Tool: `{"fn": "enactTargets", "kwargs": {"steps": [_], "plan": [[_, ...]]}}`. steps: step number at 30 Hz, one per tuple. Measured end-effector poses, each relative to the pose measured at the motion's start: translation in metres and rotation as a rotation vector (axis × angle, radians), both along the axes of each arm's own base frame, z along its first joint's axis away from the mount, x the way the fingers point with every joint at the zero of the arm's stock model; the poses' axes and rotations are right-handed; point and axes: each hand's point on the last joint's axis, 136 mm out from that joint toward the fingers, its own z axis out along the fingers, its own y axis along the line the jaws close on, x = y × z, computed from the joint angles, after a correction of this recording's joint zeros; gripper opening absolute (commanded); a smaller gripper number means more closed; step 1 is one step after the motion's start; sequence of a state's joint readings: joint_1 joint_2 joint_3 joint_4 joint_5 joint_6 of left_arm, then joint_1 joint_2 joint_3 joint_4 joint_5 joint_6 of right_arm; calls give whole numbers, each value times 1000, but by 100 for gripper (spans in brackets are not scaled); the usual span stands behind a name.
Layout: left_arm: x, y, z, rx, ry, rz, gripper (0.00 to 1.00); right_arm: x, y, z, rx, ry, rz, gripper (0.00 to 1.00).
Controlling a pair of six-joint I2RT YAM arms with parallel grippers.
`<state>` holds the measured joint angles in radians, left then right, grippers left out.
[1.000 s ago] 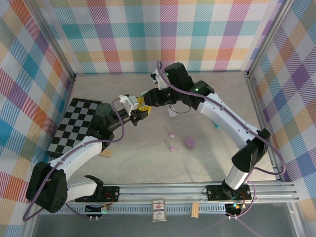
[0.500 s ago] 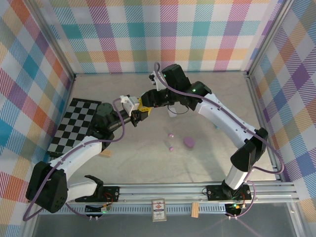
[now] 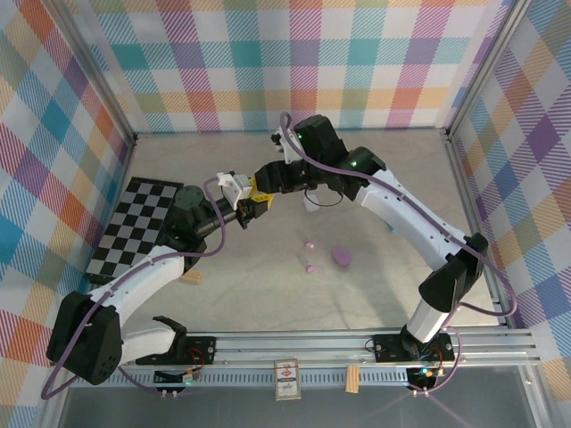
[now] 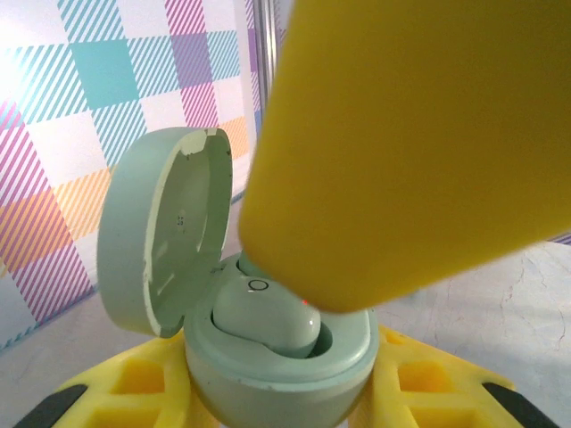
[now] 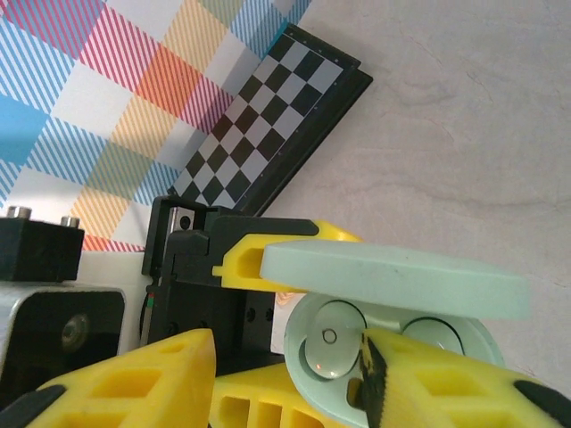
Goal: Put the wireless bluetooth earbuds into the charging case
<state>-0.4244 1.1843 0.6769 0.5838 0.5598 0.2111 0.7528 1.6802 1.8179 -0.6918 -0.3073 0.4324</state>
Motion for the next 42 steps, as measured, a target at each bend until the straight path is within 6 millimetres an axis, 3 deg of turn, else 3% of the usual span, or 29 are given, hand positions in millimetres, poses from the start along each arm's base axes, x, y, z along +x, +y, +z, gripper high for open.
{"fn": "enactTargets", "kwargs": {"steps": [9, 16, 21, 28, 35, 42], "plan": [[-3, -2, 5, -10, -21, -18, 30, -24, -24, 30, 51, -64, -1, 54], [-10, -6, 5, -9, -22, -64, 30, -2, -52, 47, 37, -134, -143, 55], [-16, -9, 5, -3, -29, -108, 31, 23, -62, 43, 1, -126, -215, 57], [-23, -13, 4, 7, -25, -158, 31, 39, -45, 22, -43, -79, -189, 59], [-25, -14, 8, 3, -26, -170, 31, 27, -44, 9, -71, -35, -129, 59], [-25, -15, 13, -12, -26, -175, 30, 3, -58, 8, -62, -26, -104, 60]]}}
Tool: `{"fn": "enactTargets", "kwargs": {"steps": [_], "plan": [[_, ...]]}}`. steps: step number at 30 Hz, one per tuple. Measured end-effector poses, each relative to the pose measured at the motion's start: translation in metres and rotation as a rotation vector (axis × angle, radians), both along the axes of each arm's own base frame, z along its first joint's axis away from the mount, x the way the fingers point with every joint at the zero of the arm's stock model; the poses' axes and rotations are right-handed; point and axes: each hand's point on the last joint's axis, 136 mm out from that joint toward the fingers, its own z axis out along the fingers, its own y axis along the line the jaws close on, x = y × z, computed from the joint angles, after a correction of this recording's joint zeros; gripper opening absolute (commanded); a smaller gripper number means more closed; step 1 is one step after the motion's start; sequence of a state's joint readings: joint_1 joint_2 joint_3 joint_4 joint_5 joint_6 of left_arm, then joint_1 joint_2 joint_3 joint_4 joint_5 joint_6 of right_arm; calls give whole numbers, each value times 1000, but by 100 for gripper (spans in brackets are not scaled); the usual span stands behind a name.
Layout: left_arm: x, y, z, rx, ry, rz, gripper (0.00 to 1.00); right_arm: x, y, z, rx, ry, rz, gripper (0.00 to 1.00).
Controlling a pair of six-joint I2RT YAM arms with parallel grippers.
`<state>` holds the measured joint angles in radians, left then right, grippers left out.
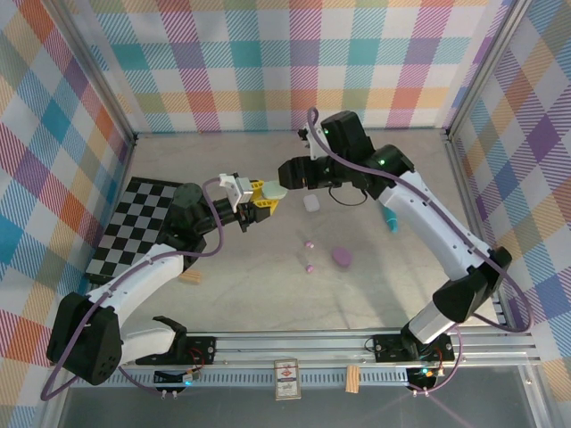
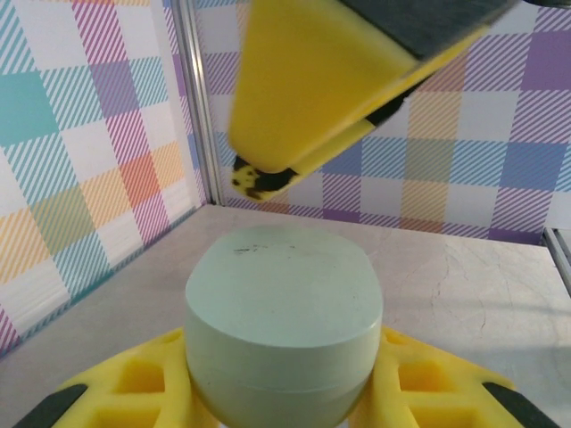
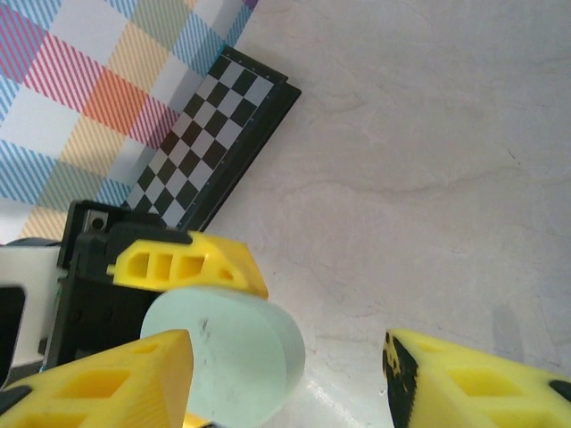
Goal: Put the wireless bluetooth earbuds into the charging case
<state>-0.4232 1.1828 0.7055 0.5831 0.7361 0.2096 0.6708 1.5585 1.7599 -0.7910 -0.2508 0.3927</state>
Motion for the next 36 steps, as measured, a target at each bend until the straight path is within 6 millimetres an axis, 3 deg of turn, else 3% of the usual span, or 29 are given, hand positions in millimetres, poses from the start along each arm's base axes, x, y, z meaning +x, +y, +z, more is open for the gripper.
{"fn": "enactTargets", "kwargs": {"steps": [6, 10, 14, 19, 26, 33, 36], "plan": [[1, 0, 5, -17, -1, 3, 30, -6, -16, 15, 164, 32, -28, 75], [2, 1, 13, -41, -16, 12, 30, -4, -25, 10, 289, 107, -51, 77], [3, 2, 20, -62, -25, 17, 30, -10, -12, -3, 405, 228, -15, 76], [4, 1, 27, -84, -32, 14, 30, -18, 4, -8, 526, 341, 41, 67], [5, -1, 28, -90, -28, 5, 30, -21, 23, 2, 609, 383, 102, 49], [5, 0, 30, -93, -34, 6, 31, -21, 26, 5, 633, 405, 116, 28], [6, 0, 30, -93, -35, 10, 33, -21, 26, 6, 634, 402, 116, 24]]}}
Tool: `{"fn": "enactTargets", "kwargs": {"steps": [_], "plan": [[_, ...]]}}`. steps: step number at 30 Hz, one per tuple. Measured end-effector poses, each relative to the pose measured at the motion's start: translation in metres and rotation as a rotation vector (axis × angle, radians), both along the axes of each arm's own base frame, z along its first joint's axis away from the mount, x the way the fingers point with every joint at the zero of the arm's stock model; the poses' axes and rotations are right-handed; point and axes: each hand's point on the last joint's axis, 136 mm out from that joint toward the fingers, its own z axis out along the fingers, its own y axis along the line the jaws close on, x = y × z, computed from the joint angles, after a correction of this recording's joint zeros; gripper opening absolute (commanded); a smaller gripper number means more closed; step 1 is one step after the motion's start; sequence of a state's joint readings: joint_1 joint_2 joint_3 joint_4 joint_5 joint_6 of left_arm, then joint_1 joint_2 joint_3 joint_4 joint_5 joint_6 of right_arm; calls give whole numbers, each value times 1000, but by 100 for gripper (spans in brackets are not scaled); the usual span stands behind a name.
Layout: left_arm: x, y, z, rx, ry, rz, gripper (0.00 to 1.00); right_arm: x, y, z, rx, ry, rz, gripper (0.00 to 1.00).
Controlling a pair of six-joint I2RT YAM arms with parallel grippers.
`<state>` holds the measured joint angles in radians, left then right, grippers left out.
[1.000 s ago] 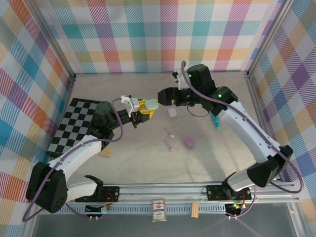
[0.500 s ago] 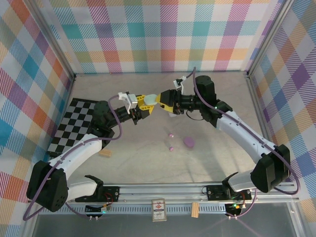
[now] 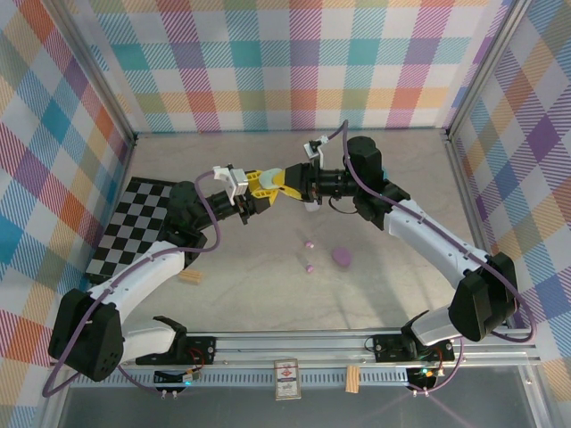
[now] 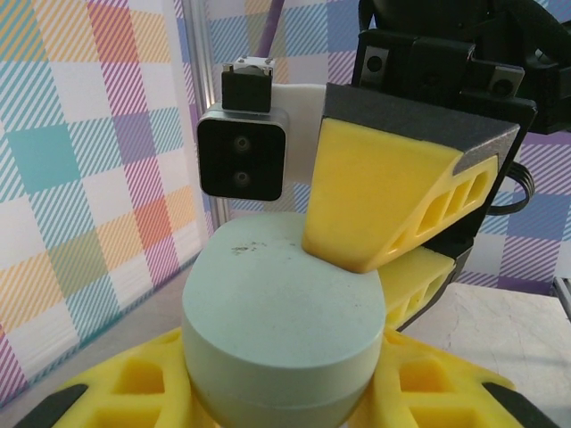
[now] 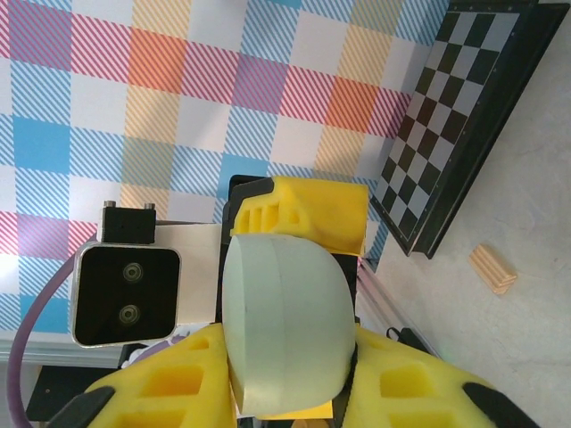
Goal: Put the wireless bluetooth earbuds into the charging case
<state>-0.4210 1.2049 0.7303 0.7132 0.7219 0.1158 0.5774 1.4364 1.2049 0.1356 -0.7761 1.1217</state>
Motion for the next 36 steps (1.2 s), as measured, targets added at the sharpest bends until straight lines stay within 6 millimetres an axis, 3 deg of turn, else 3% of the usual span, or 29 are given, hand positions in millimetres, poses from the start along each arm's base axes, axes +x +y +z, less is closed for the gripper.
{"fn": "enactTargets", "kwargs": {"steps": [4, 15, 17, 21, 27, 31, 36], "plan": [[0, 0, 0, 0, 0, 2, 46, 1, 0, 0, -2, -5, -4, 23], [-6, 3, 1, 12, 8, 3, 100, 21, -12, -21, -87, -46, -104, 25], [-10, 6, -2, 22, 15, 10, 100, 30, -20, -30, -113, -44, -144, 25], [-15, 9, -19, 88, 57, 33, 100, 53, -50, -71, -197, 9, -254, 25], [-31, 0, -75, 289, 154, 23, 100, 79, -108, -143, -329, 136, -425, 22], [-38, -7, -89, 335, 177, 2, 100, 95, -140, -195, -414, 231, -508, 20], [-42, -20, -104, 363, 202, -31, 100, 106, -150, -259, -495, 337, -514, 20]]}}
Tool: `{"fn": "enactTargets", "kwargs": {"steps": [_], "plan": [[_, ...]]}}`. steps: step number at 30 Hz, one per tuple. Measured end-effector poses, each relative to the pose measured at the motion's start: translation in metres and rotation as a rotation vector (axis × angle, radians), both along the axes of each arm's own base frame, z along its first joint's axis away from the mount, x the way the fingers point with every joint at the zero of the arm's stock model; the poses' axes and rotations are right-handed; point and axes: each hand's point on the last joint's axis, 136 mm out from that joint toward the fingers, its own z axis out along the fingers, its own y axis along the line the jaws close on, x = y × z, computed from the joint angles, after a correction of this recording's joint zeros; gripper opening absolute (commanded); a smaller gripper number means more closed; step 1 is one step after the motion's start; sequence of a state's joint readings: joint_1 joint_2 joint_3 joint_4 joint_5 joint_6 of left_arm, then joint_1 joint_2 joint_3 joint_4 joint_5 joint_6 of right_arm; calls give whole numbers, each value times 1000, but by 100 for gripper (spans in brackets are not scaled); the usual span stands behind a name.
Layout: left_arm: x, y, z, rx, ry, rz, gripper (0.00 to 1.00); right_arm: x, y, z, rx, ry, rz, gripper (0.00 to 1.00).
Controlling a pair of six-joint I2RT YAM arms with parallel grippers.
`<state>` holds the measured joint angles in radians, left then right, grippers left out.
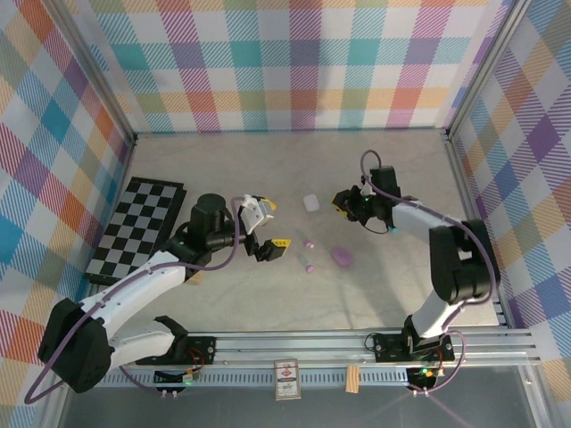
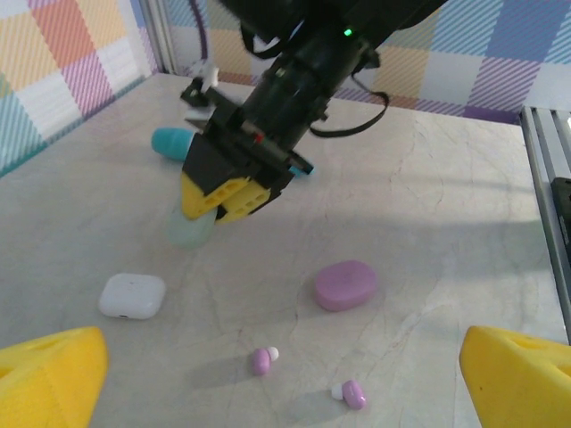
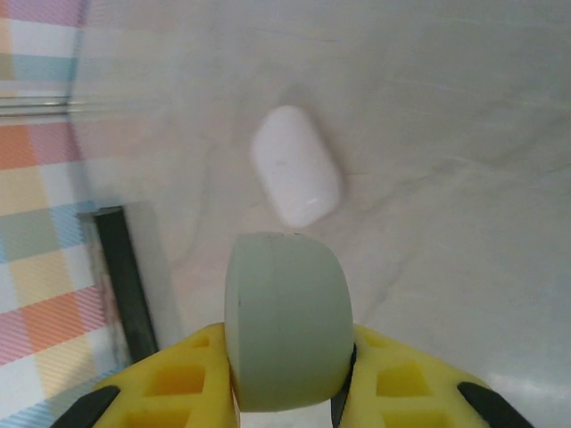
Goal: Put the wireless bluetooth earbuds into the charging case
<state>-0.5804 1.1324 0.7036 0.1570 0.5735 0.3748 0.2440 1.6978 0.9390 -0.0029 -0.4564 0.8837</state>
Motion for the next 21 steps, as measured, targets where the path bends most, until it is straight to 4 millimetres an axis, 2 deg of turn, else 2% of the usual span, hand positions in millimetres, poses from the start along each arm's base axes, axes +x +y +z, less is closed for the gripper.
{"fn": "enactTargets", "kwargs": {"steps": [4, 8, 10, 14, 17, 21], "plan": [[-1, -3, -6, 5, 13, -3, 100, 8, 2, -37, -28, 68, 12, 20], [-1, -3, -8, 2, 17, 3, 100, 26, 6, -39, -32, 42, 23, 22], [-1, -3, -8, 0, 16, 6, 100, 29, 6, -39, -41, 36, 19, 29], [-3, 0, -12, 3, 19, 13, 100, 27, 0, -42, -89, 35, 24, 56], [-2, 0, -12, -4, 17, 20, 100, 18, -10, -35, -152, 33, 28, 70], [1, 0, -8, -29, 11, 36, 100, 5, -21, 3, -238, -48, 59, 80]]}}
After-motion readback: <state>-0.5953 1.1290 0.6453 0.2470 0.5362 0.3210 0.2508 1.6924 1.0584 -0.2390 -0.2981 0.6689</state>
